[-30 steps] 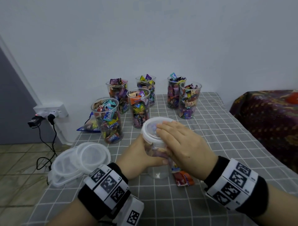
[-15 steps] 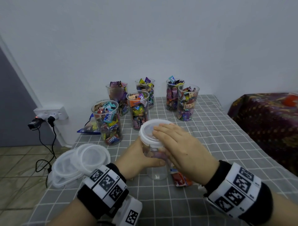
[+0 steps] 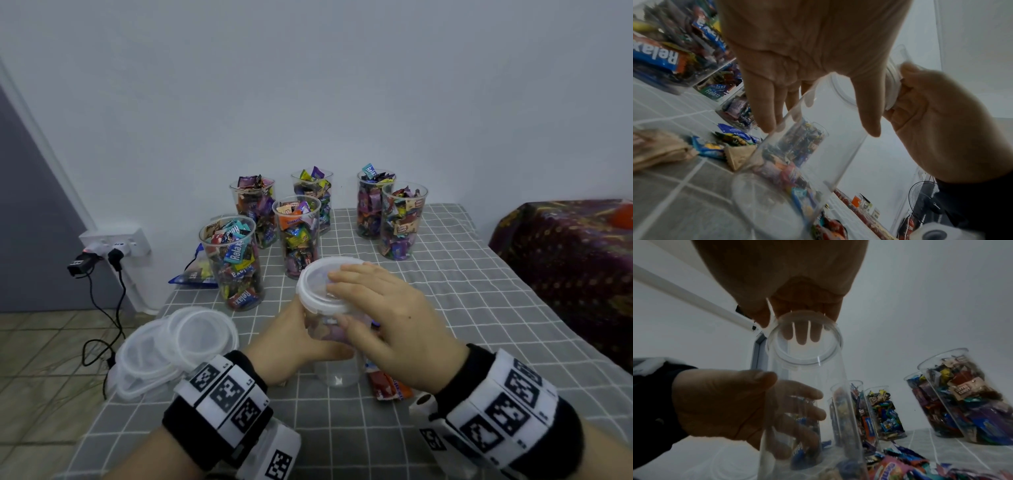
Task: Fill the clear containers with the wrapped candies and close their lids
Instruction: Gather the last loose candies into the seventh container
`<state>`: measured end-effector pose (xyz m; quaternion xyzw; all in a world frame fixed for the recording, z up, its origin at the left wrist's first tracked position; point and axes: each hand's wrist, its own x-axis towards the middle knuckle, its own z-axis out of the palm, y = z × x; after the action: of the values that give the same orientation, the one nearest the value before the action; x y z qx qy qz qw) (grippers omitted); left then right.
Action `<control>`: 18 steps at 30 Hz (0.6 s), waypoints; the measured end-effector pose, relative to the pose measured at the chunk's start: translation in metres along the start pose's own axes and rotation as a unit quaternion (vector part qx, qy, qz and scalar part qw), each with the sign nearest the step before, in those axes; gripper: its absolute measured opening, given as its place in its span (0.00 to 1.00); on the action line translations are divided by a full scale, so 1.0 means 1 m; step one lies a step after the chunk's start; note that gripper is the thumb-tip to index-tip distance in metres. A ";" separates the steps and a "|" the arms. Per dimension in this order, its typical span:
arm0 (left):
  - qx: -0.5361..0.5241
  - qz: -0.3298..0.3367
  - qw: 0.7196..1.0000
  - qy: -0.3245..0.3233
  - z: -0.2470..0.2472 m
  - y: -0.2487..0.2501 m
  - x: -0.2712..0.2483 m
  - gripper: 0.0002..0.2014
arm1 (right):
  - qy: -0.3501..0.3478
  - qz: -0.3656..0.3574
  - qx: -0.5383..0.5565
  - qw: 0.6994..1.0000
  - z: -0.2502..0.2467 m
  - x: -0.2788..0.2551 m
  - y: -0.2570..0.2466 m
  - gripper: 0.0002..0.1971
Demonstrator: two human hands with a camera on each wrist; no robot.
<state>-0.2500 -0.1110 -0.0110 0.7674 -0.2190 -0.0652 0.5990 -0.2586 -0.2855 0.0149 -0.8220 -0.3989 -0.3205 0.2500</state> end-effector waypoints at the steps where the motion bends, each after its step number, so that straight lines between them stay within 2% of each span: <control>1: 0.005 -0.013 1.000 -0.009 -0.004 -0.003 -0.002 0.39 | -0.002 0.006 0.020 1.000 -0.003 0.000 0.000 0.18; 3: -0.017 -0.060 0.998 -0.016 -0.013 -0.004 -0.006 0.47 | 0.009 0.047 0.067 0.997 -0.009 0.001 0.003 0.20; 4: -0.030 -0.080 0.996 -0.009 -0.020 -0.004 -0.006 0.48 | 0.024 0.083 0.085 0.993 -0.012 0.001 0.006 0.21; 6: -0.055 -0.127 0.990 0.030 -0.031 0.000 -0.003 0.40 | 0.043 0.168 0.091 0.981 -0.017 0.004 0.013 0.24; 9: -0.087 -0.186 0.973 0.108 -0.046 0.011 0.008 0.21 | -0.028 0.289 0.108 0.951 -0.021 0.010 0.018 0.26; 11: -0.083 -0.192 0.969 0.129 -0.047 0.020 0.013 0.15 | -0.070 0.316 0.145 0.935 -0.017 0.011 0.019 0.24; 14: -0.043 -0.184 0.976 0.110 -0.041 0.026 0.020 0.17 | -0.089 0.324 0.209 0.918 -0.012 0.009 0.016 0.28; 16: -0.061 -0.182 0.977 0.095 -0.037 0.027 0.022 0.15 | -0.103 0.340 0.243 0.903 -0.011 0.005 0.015 0.29; 18: -0.109 -0.195 0.972 0.079 -0.035 0.025 0.024 0.14 | -0.114 0.352 0.292 0.882 -0.011 0.001 0.012 0.27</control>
<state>-0.2225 -0.0942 0.0266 0.7278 -0.0089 -0.1436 0.6705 -0.2516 -0.2993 0.0208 -0.8288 -0.1850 0.0152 0.5278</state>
